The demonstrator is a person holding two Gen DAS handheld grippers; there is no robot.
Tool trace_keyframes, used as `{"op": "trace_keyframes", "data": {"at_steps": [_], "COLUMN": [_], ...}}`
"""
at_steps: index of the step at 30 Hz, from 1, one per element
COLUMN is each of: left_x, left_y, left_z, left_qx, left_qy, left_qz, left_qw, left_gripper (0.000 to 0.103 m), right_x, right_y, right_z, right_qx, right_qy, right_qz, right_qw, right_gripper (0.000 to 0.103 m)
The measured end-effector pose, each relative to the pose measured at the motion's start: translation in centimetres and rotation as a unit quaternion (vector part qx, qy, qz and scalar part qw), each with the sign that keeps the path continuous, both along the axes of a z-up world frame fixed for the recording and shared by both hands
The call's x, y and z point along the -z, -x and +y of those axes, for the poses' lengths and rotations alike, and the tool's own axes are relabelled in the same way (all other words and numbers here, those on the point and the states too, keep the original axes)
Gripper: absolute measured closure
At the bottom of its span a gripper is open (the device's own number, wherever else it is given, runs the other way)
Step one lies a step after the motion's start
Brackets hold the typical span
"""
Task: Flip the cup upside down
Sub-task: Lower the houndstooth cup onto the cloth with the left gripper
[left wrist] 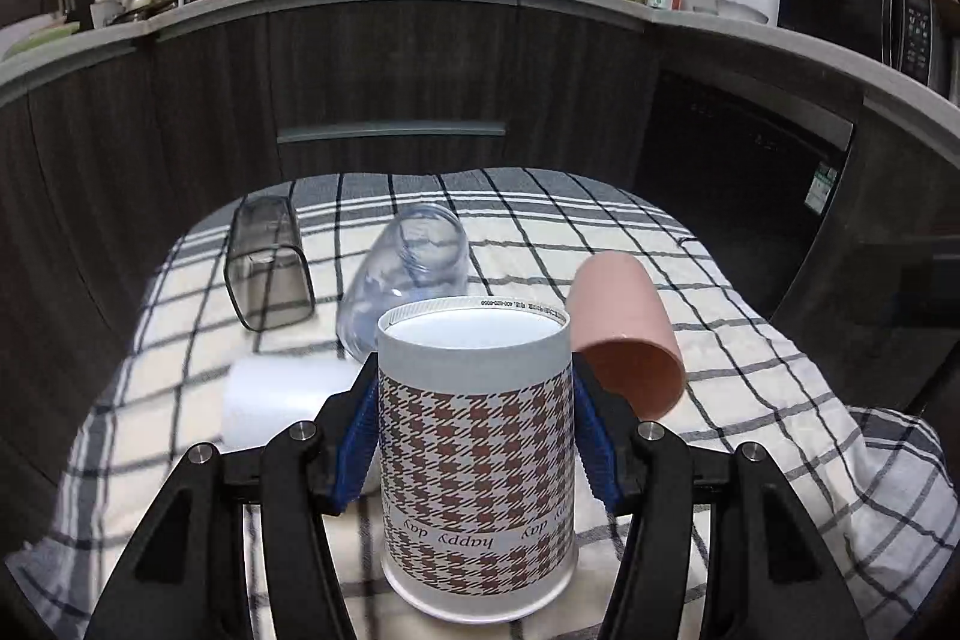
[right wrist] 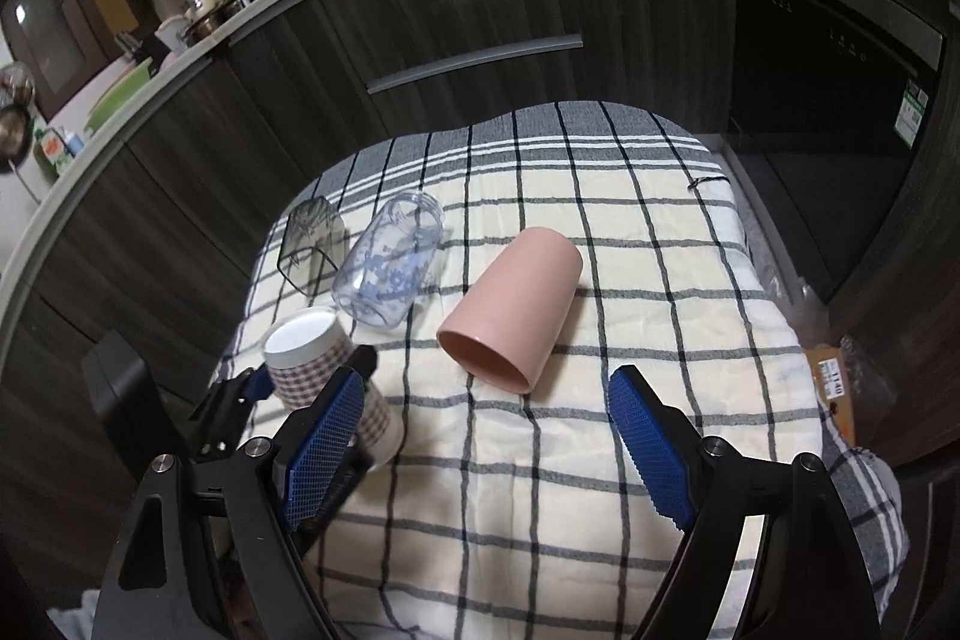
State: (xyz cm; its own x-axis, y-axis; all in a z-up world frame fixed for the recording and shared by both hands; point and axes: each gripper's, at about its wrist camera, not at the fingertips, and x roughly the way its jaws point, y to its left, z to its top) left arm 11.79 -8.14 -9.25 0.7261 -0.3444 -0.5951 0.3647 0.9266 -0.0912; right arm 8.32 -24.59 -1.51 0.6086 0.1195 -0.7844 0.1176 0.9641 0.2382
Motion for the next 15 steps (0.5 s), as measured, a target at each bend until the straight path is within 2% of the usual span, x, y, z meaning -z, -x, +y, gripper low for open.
{"op": "trace_keyframes", "data": {"at_steps": [6,9,15], "left_x": [1.4,1.8,2.3], "left_y": [1.1,1.9,2.5], "left_z": [-0.3,-0.6,-0.7], "left_qx": [0.001,0.003,-0.003], "left_qy": [-0.009,-0.017,-0.03], "left_qz": [-0.005,-0.021,-0.013], "left_qw": [1.0,0.9996,0.9995], "left_gripper": [0.046,0.045,0.045], "right_x": [0.5,1.1,1.4], "right_y": [1.3,1.8,2.6], "right_z": [0.5,0.6,0.5], "right_qx": [-0.005,0.0,0.003], "right_qy": [0.027,0.032,0.039], "right_qz": [-0.006,-0.006,-0.012], "right_qw": [1.0,0.999,0.999], "right_gripper": [0.019,0.019,0.019]}}
